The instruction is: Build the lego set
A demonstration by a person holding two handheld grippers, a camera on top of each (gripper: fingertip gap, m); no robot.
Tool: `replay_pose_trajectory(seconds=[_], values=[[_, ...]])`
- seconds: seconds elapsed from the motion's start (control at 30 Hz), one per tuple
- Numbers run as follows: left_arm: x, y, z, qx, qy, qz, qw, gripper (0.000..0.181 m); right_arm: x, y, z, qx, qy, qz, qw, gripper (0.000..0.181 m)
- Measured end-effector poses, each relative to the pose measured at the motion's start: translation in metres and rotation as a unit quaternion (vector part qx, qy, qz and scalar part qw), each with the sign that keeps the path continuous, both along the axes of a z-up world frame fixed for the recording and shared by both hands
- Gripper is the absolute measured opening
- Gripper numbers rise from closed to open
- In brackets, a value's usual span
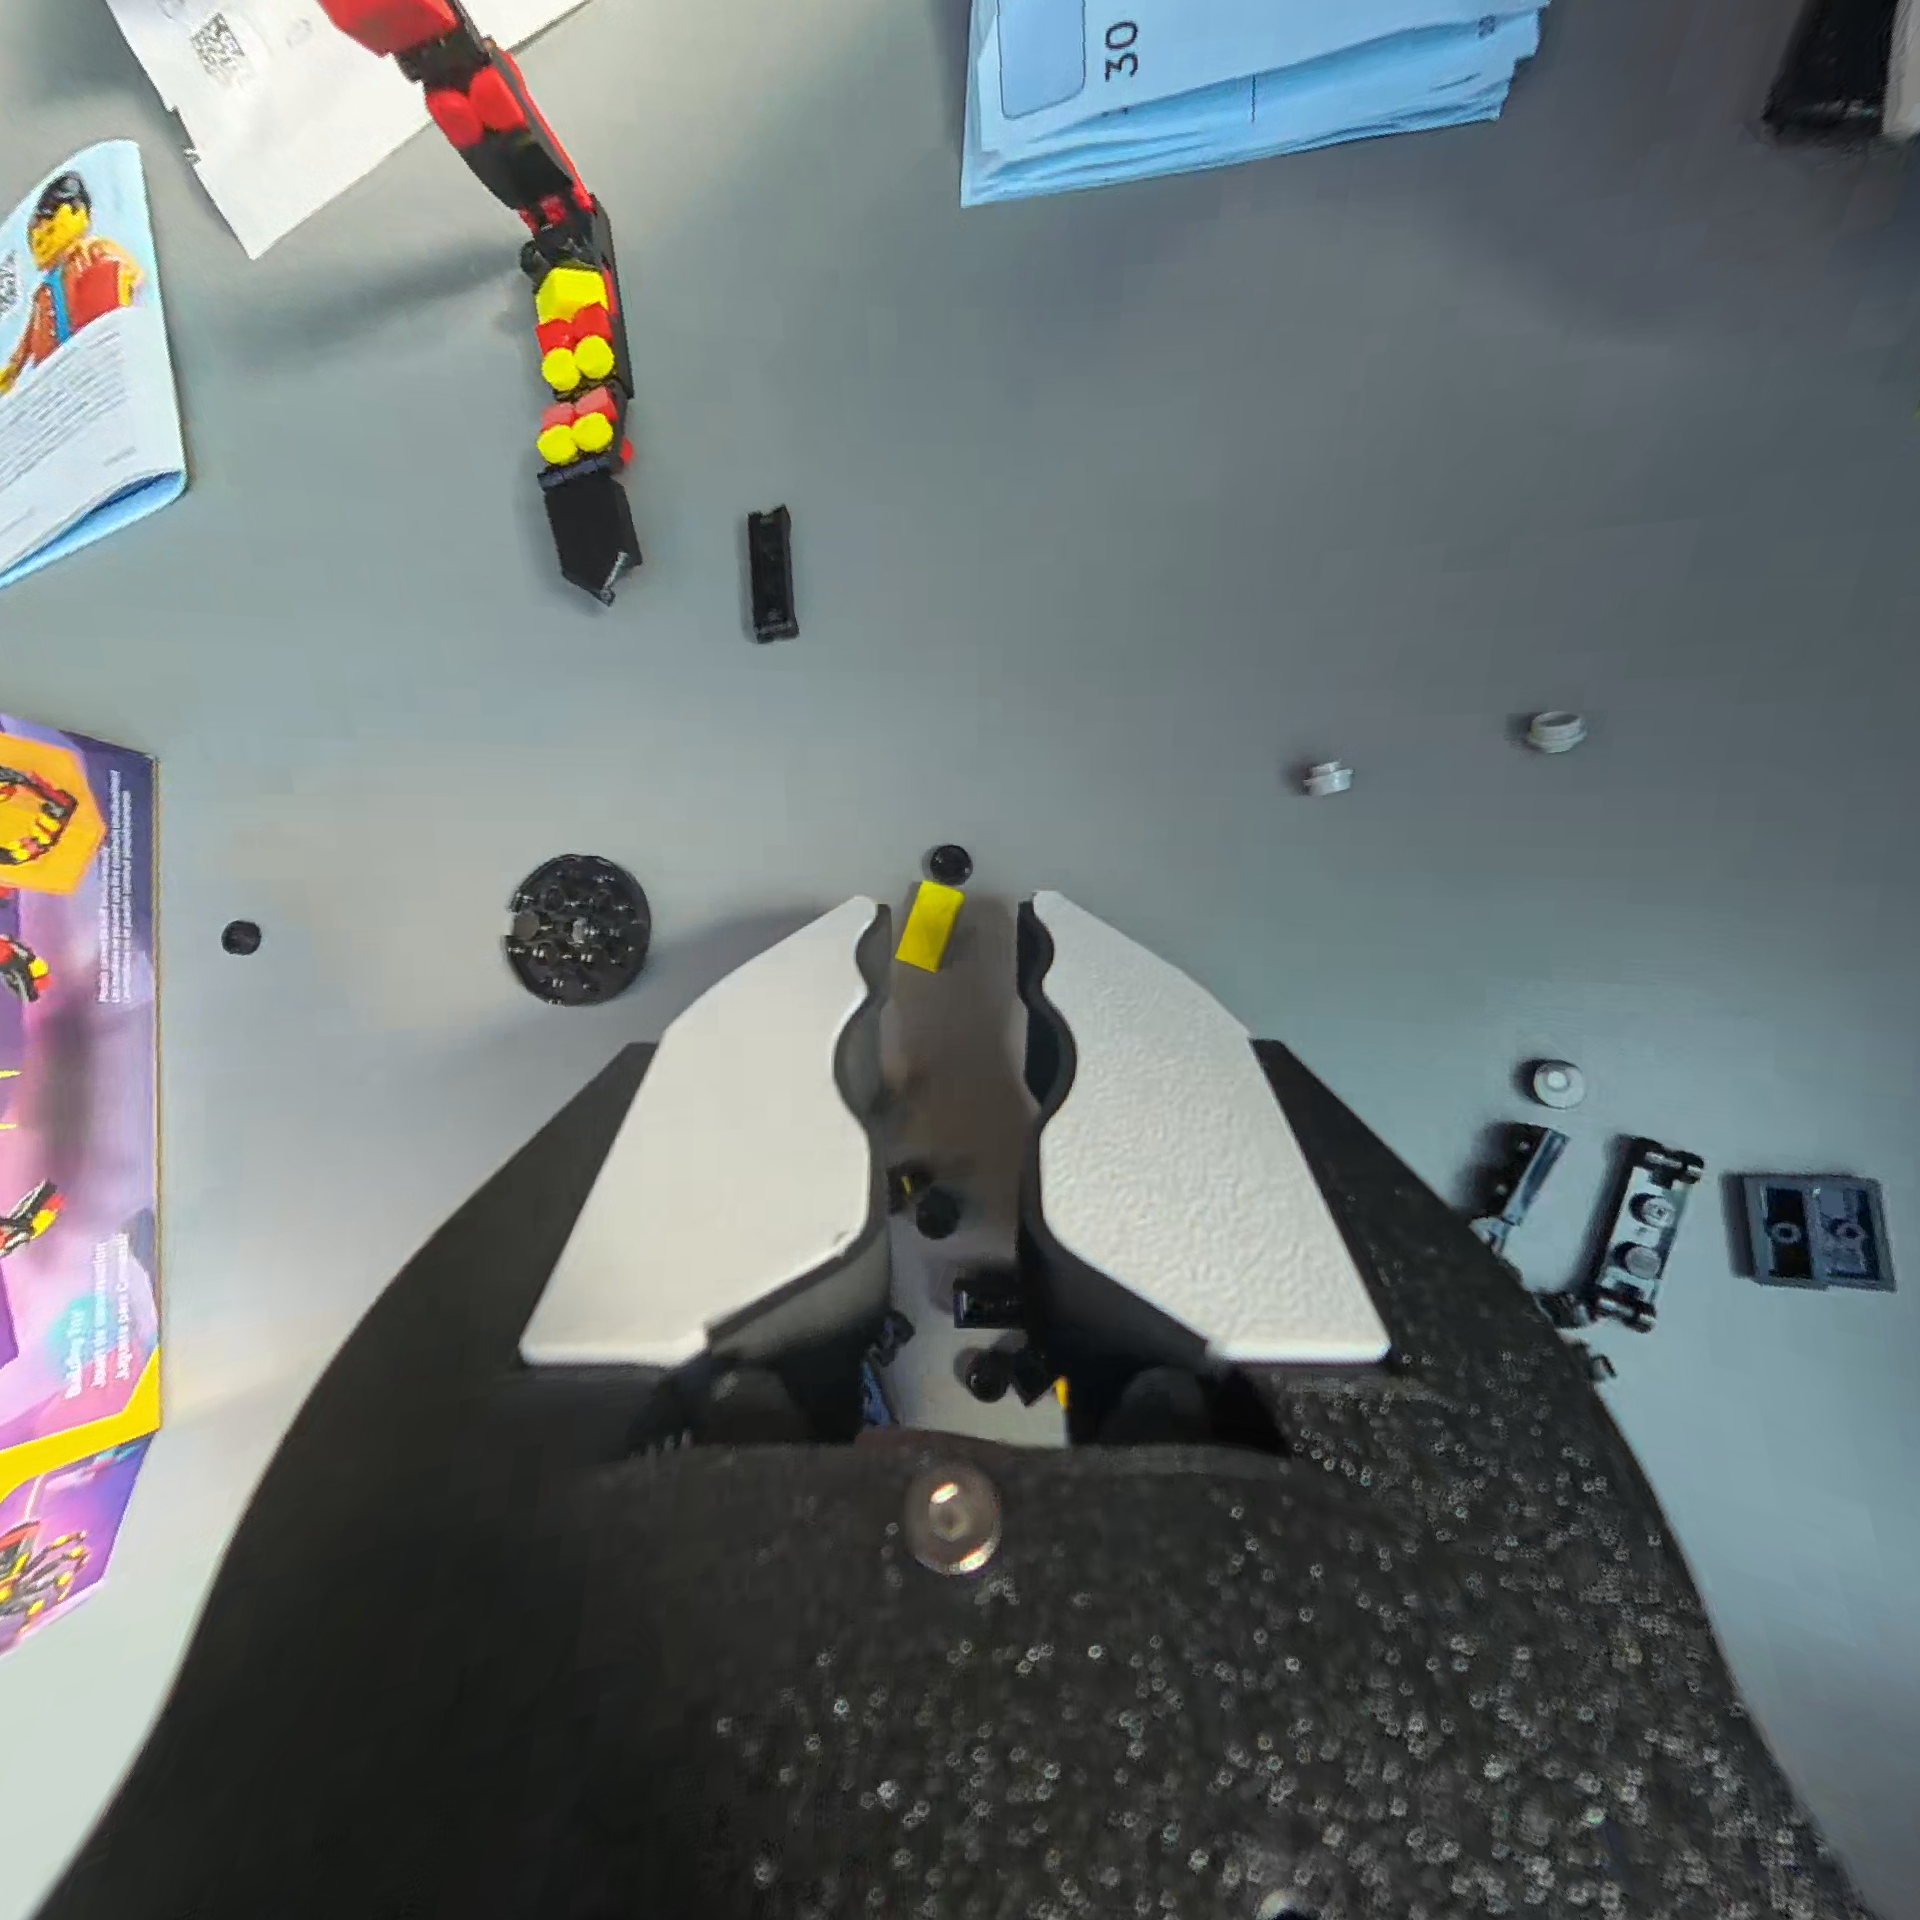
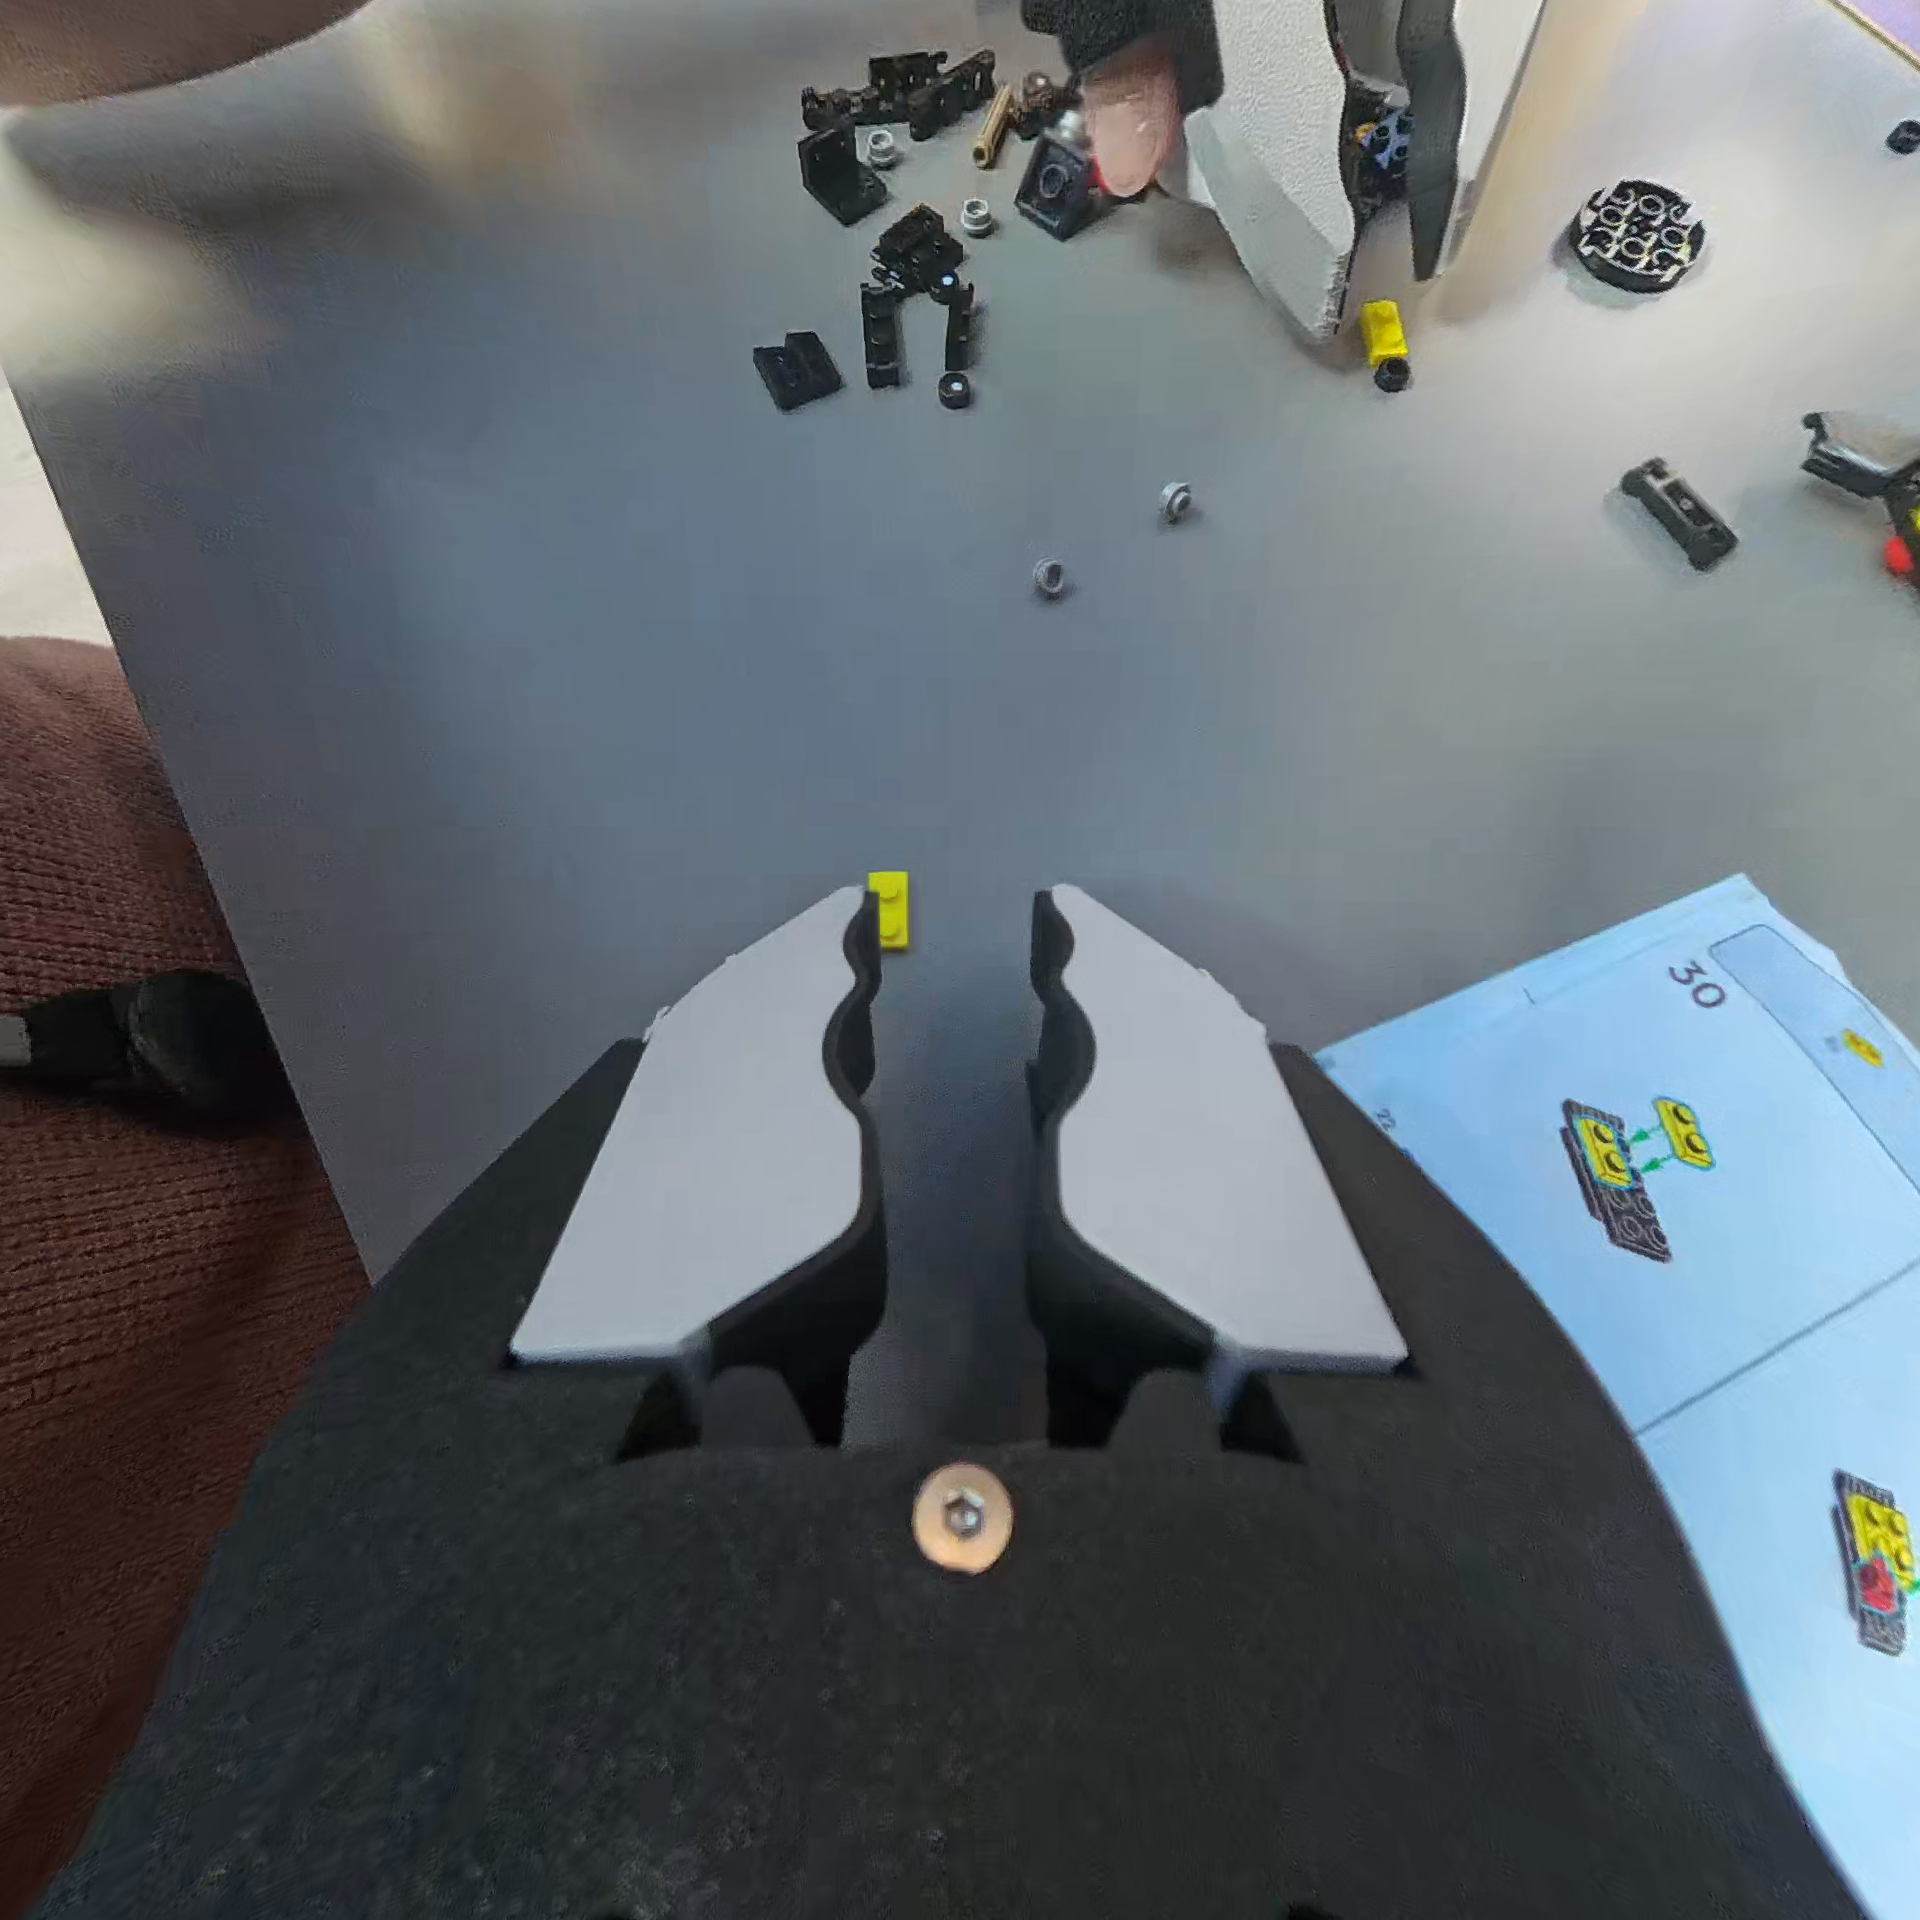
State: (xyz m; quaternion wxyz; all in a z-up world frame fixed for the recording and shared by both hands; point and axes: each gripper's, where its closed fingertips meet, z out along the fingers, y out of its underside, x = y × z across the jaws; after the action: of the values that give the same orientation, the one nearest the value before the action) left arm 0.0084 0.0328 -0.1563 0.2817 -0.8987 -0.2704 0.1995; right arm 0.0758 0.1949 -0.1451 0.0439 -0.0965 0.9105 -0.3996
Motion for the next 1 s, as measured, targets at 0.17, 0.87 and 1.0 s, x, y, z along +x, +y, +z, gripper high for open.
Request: replay_pose_trajectory(seconds=[0.17, 0.87, 1.0], values=[[-0.001, -0.01, -0.008, 0.002, -0.051, -0.022, 0.998, 0.012, -0.036, 0.033, 0.02, -0.035, -0.003, -0.053, 0.998, 0.028], [0.039, 0.057, 0.019, -0.011, 0.023, 0.05, 0.998, 0.004, -0.044, 0.068, -0.001, -0.02, 0.003, -0.096, 0.995, 0.029], [0.013, 0.007, 0.021, -0.032, 0.006, 0.037, 0.999, 0.014, -0.04, 0.061, -0.001, -0.031, -0.017, -0.079, 0.996, 0.029]])
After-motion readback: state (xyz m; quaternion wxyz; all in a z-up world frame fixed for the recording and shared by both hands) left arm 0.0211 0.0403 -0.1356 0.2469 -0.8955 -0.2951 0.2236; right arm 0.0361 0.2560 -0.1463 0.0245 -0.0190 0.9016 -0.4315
